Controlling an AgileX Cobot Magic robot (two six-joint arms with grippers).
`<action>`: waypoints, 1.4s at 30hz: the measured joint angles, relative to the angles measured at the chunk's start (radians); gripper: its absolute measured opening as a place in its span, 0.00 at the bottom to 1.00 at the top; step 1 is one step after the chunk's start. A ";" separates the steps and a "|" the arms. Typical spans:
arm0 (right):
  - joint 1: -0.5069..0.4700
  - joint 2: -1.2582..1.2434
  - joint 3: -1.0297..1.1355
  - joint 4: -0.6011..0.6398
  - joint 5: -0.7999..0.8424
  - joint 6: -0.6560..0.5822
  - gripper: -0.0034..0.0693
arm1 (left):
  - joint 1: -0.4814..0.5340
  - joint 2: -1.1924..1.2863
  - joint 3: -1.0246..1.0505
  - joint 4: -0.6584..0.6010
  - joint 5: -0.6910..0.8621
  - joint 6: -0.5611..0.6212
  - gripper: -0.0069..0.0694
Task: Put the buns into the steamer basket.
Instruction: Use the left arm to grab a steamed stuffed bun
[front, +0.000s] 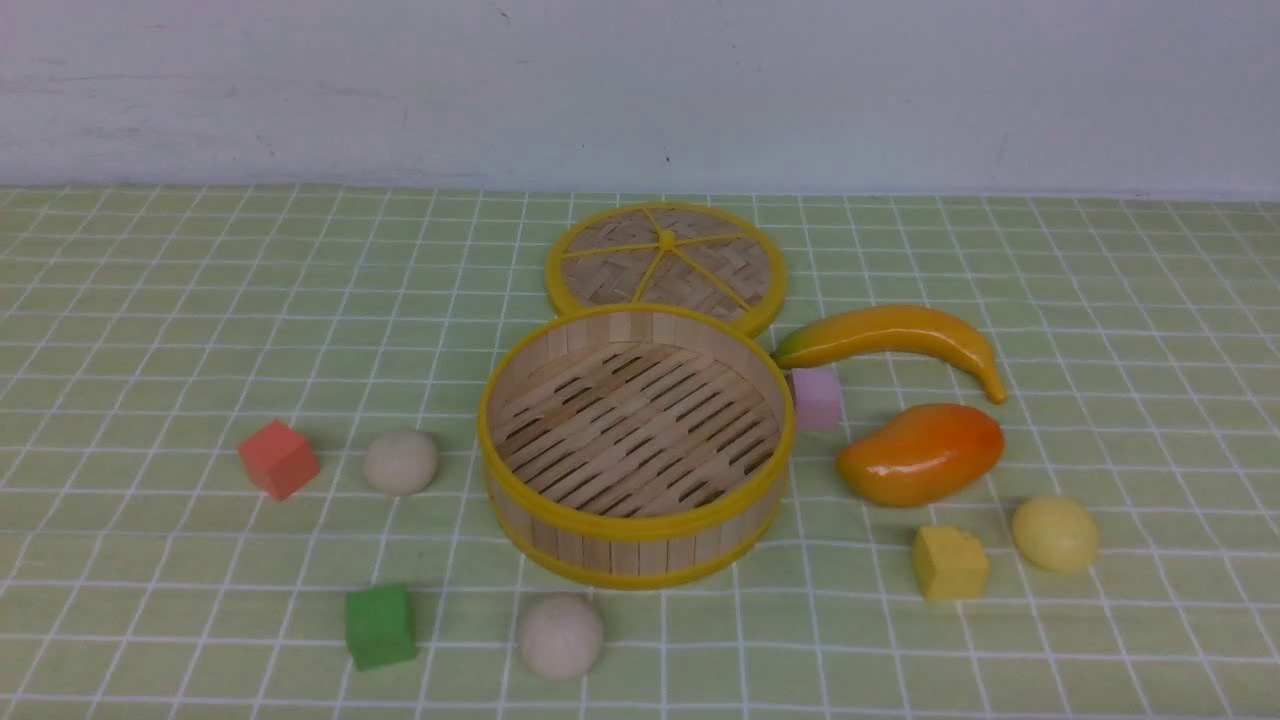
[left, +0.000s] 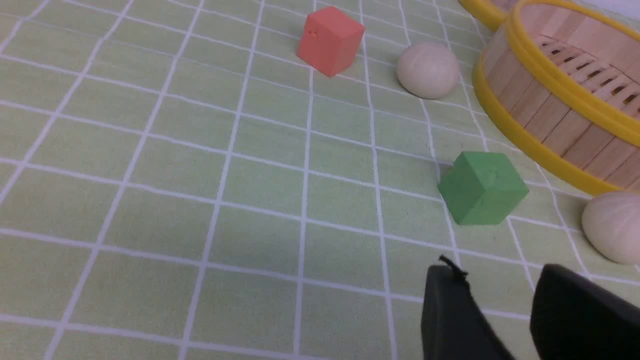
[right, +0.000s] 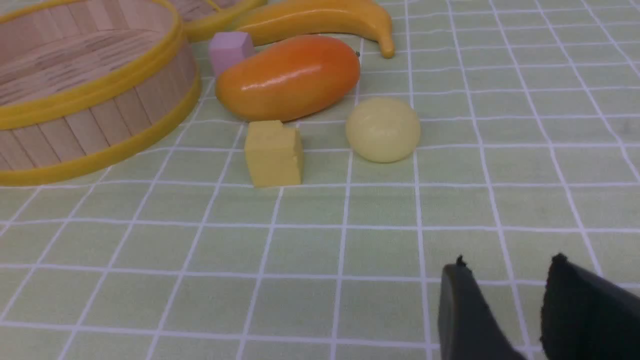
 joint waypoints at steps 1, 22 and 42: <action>0.000 0.000 0.000 0.000 0.000 0.000 0.38 | 0.000 0.000 0.000 0.000 0.000 0.000 0.40; 0.000 0.000 0.000 0.000 0.000 0.000 0.38 | 0.000 0.000 0.000 -0.099 -0.064 0.000 0.40; 0.000 0.000 0.000 0.000 0.000 0.000 0.38 | 0.000 0.000 0.000 -0.290 -0.487 -0.120 0.40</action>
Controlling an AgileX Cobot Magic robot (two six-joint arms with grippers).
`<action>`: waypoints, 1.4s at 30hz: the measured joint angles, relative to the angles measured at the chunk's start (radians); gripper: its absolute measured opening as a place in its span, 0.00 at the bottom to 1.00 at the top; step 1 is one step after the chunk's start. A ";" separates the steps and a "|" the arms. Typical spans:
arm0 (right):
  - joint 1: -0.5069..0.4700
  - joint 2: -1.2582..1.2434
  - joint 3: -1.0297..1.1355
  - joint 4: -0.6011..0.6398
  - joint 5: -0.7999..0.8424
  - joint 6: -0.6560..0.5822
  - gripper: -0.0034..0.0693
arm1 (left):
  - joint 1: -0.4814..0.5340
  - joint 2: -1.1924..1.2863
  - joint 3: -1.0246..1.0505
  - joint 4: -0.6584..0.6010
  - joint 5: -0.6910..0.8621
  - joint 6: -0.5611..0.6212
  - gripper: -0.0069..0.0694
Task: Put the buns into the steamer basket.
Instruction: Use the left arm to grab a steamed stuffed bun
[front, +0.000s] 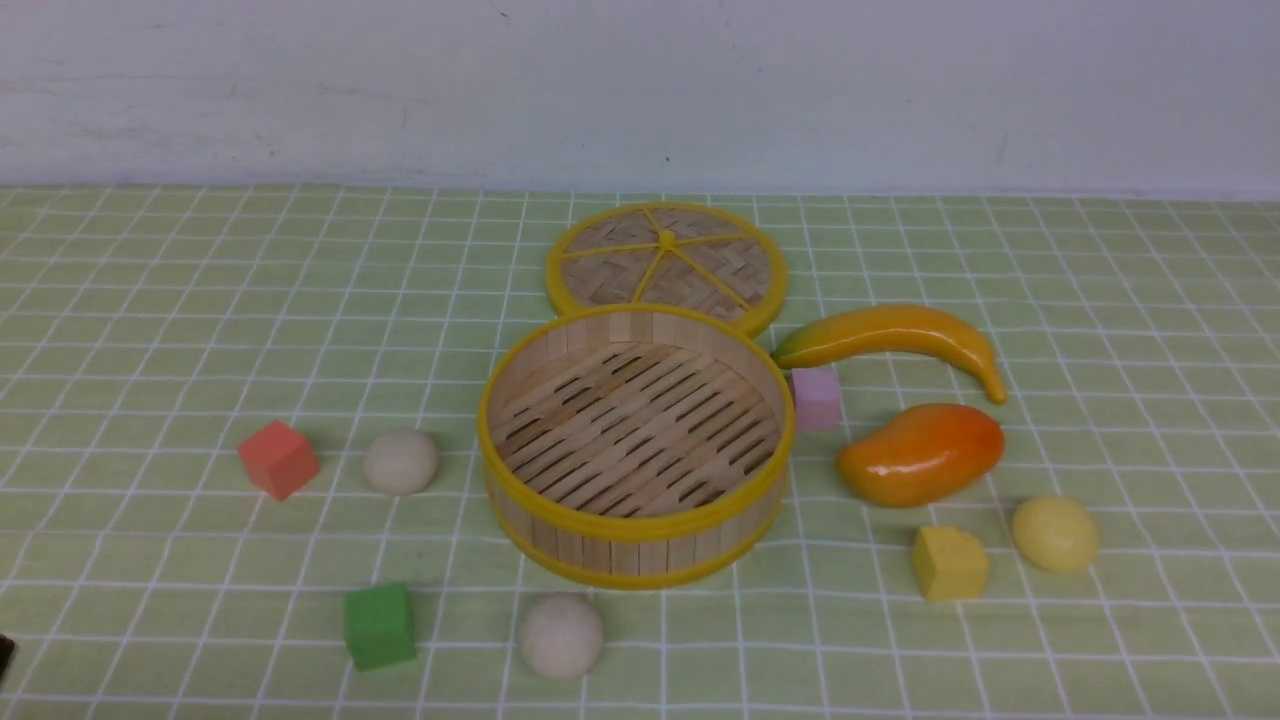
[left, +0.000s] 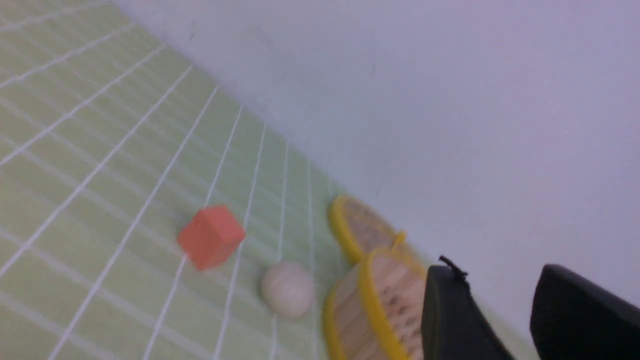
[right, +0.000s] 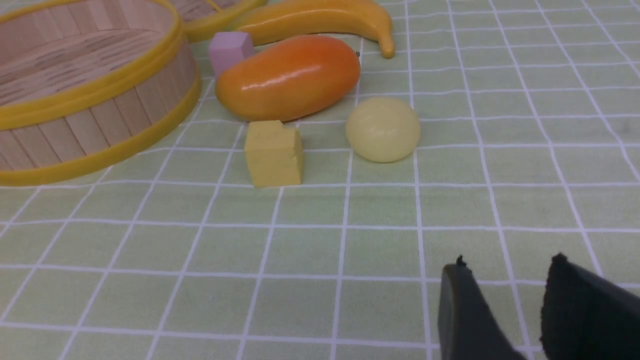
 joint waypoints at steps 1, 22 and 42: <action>0.000 0.000 0.000 0.000 0.000 0.000 0.38 | 0.000 0.000 0.000 -0.009 -0.045 -0.001 0.40; 0.000 0.000 0.000 0.000 0.000 0.000 0.38 | 0.000 0.707 -0.792 0.042 0.501 0.226 0.40; 0.000 0.000 0.000 -0.001 0.000 0.000 0.38 | 0.000 1.728 -1.263 -0.047 0.823 0.260 0.40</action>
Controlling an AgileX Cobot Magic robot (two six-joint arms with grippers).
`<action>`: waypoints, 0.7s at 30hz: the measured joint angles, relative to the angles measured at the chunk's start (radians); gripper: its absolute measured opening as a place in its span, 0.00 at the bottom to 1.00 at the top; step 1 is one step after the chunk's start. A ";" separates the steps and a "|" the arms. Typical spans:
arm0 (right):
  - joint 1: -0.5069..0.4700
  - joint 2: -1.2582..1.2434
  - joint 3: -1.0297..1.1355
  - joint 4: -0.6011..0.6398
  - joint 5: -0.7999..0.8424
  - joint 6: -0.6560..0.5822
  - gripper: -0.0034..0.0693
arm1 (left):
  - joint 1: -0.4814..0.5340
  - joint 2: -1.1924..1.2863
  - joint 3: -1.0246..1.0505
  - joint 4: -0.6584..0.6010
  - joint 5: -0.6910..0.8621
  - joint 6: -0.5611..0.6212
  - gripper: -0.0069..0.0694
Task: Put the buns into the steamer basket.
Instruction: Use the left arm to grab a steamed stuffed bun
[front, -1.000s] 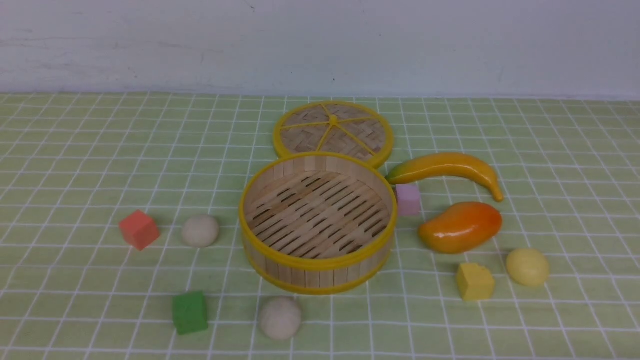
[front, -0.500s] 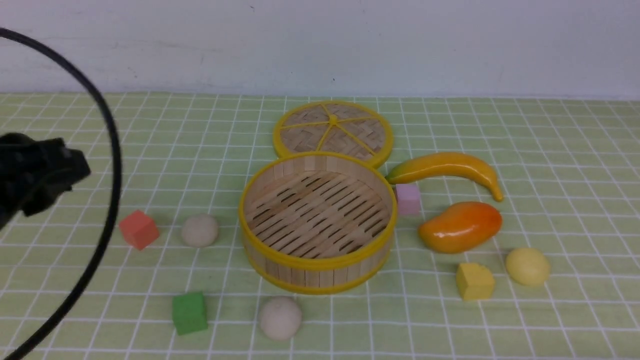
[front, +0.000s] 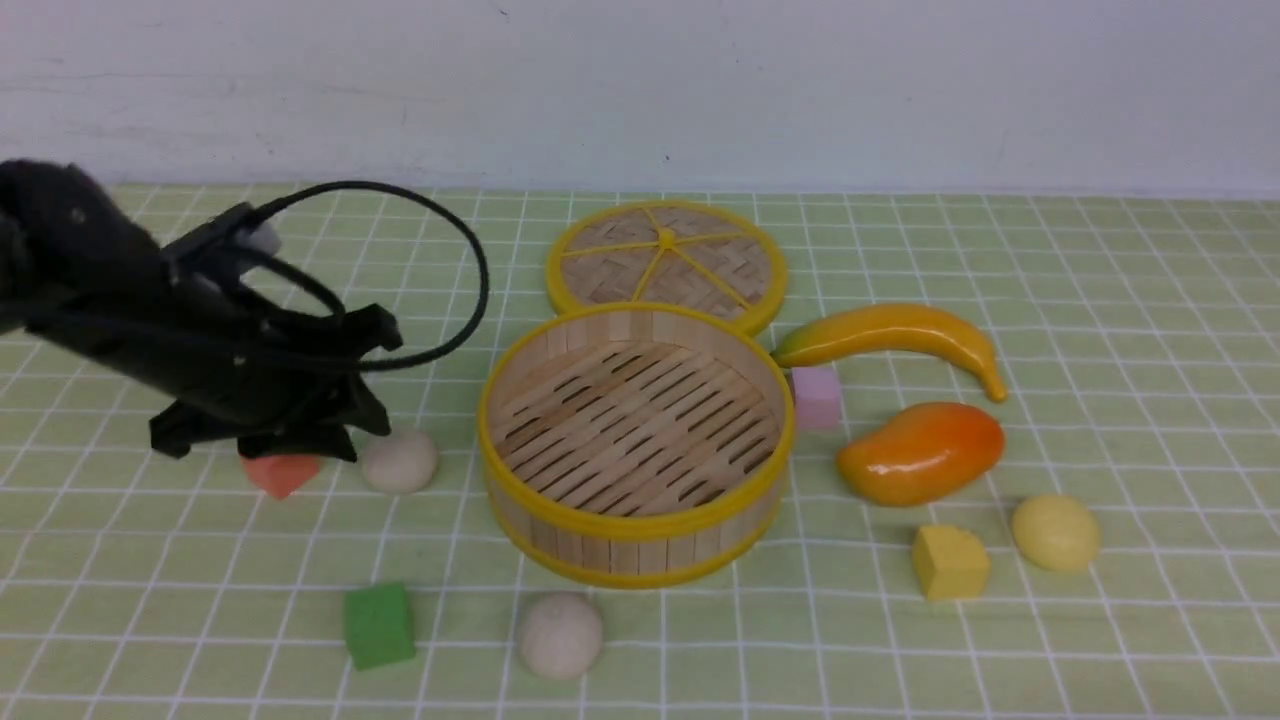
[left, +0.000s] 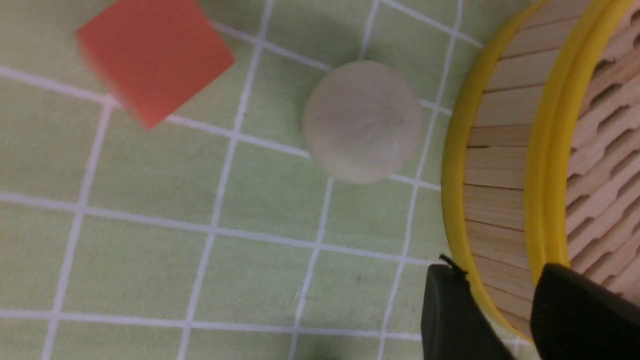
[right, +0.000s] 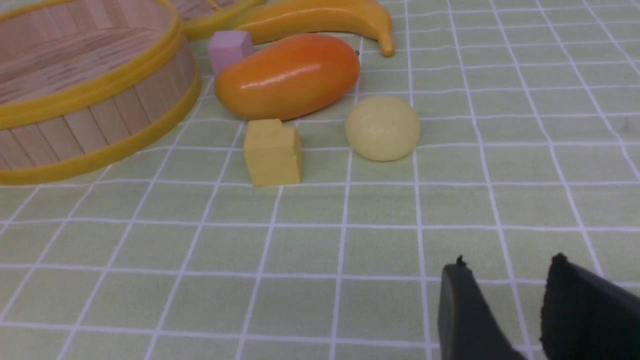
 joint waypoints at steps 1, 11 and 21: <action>0.000 0.000 0.000 0.000 0.000 0.000 0.38 | 0.000 0.034 -0.058 0.016 0.056 0.008 0.40; 0.000 0.000 0.000 0.001 0.000 0.000 0.38 | -0.097 0.261 -0.422 0.389 0.360 -0.078 0.43; 0.000 0.000 0.000 0.001 0.000 0.000 0.38 | -0.193 0.308 -0.452 0.592 0.328 -0.350 0.44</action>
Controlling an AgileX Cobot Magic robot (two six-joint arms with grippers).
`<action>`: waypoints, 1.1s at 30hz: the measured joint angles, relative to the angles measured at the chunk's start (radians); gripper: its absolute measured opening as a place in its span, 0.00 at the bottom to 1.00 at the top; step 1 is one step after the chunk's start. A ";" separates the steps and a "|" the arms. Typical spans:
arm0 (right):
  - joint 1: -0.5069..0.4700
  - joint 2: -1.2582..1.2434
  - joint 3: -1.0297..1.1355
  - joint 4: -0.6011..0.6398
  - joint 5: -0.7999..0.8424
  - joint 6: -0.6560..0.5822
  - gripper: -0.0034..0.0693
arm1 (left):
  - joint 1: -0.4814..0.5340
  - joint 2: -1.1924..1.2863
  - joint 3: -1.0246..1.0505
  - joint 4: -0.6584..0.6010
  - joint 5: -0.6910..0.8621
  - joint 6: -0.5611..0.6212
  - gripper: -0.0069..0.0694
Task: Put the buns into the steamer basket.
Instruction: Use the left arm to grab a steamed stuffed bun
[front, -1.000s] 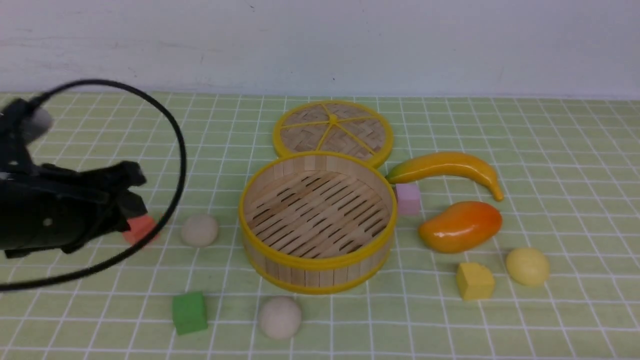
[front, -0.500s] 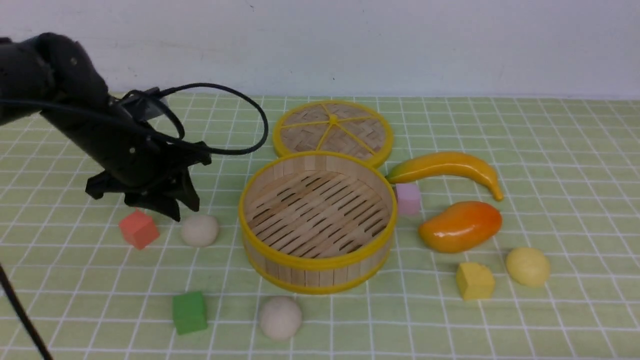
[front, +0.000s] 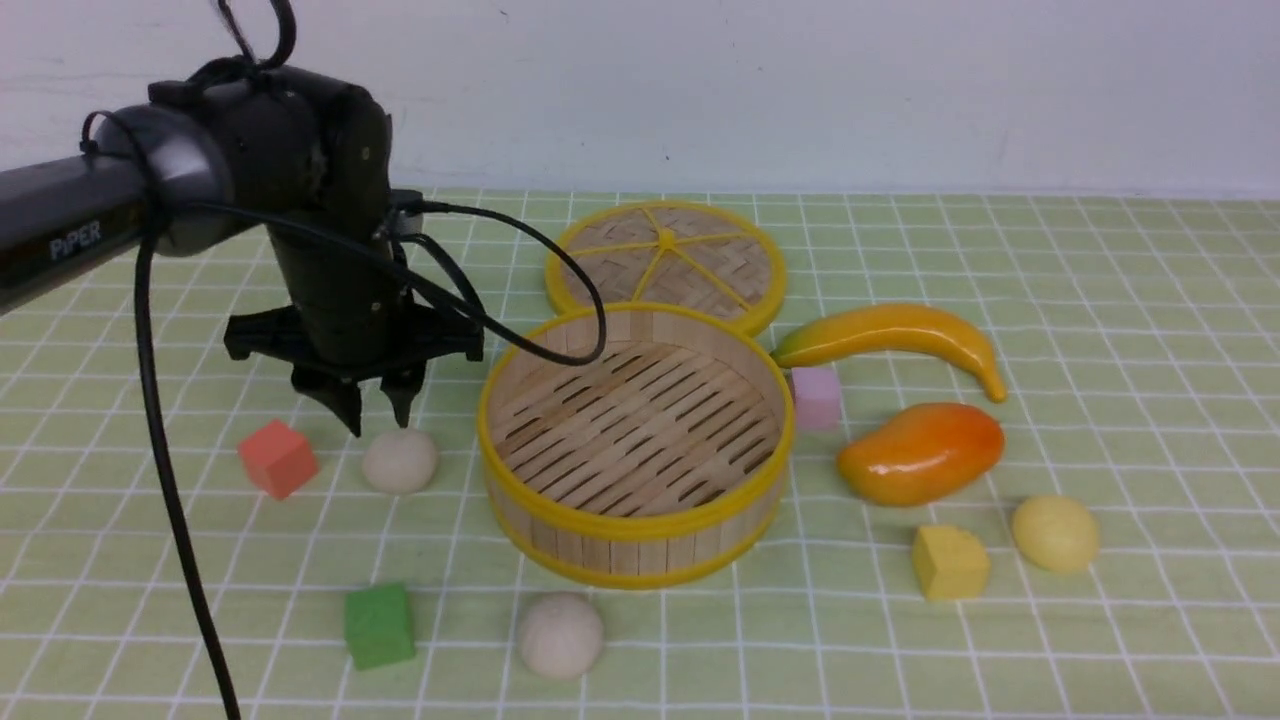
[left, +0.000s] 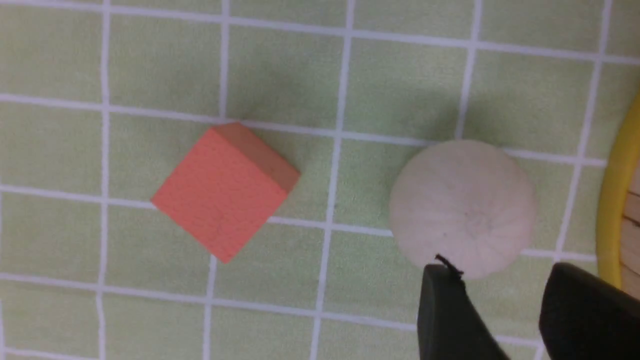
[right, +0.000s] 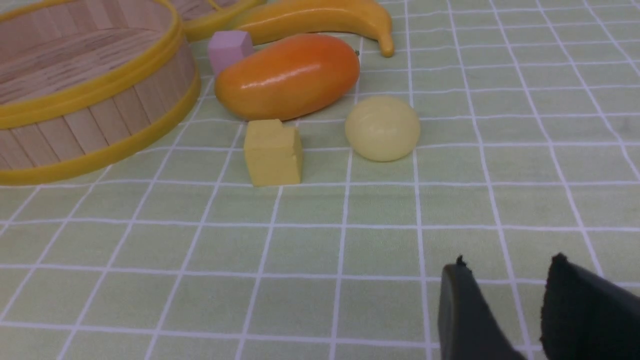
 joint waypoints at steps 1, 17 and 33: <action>0.000 0.000 0.000 0.000 0.000 0.000 0.38 | 0.000 0.001 0.000 0.000 0.000 -0.004 0.44; 0.000 0.000 0.000 0.000 0.000 0.000 0.38 | 0.000 0.070 -0.001 0.017 -0.071 -0.013 0.42; 0.000 0.000 0.000 0.000 0.000 0.000 0.38 | 0.000 0.096 -0.001 0.010 -0.053 0.029 0.20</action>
